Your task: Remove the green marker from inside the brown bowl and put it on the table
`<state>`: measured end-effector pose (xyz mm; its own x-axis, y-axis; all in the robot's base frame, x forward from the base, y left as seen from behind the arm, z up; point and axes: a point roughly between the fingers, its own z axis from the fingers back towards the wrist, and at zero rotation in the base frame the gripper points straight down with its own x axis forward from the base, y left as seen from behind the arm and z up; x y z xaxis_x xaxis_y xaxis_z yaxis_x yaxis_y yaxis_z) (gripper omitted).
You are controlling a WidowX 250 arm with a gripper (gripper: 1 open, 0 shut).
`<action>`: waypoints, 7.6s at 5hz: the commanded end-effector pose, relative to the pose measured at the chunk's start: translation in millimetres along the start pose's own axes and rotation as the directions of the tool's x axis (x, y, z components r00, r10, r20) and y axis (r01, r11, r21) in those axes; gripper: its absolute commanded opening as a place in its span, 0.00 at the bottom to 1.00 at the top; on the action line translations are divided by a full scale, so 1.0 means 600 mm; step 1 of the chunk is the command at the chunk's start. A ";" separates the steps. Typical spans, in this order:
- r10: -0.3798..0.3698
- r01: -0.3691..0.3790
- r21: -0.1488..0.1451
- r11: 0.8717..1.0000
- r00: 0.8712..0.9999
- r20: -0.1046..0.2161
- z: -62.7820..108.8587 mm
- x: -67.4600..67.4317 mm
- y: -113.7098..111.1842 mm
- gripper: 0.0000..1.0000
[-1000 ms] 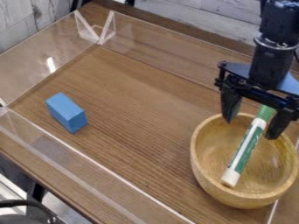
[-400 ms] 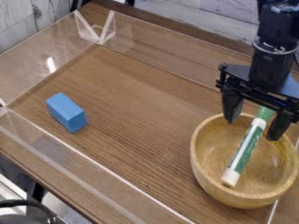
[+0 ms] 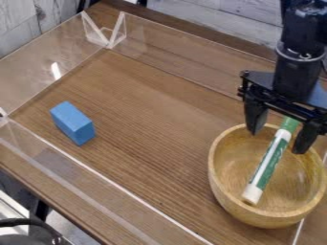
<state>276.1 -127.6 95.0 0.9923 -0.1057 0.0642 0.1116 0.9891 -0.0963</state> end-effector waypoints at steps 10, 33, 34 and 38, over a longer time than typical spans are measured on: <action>0.000 0.007 -0.050 0.999 0.991 0.135 -0.024 0.031 -0.007 1.00; 0.037 -0.043 0.056 0.998 0.994 0.106 0.121 -0.002 0.130 0.00; 0.041 -0.049 0.066 0.997 0.993 0.111 0.125 -0.020 0.184 0.00; 0.071 -0.076 0.095 0.993 0.996 0.054 0.092 -0.070 0.200 0.00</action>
<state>242.2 1.6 123.0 0.9979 -0.0241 0.0604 0.0249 0.9996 -0.0130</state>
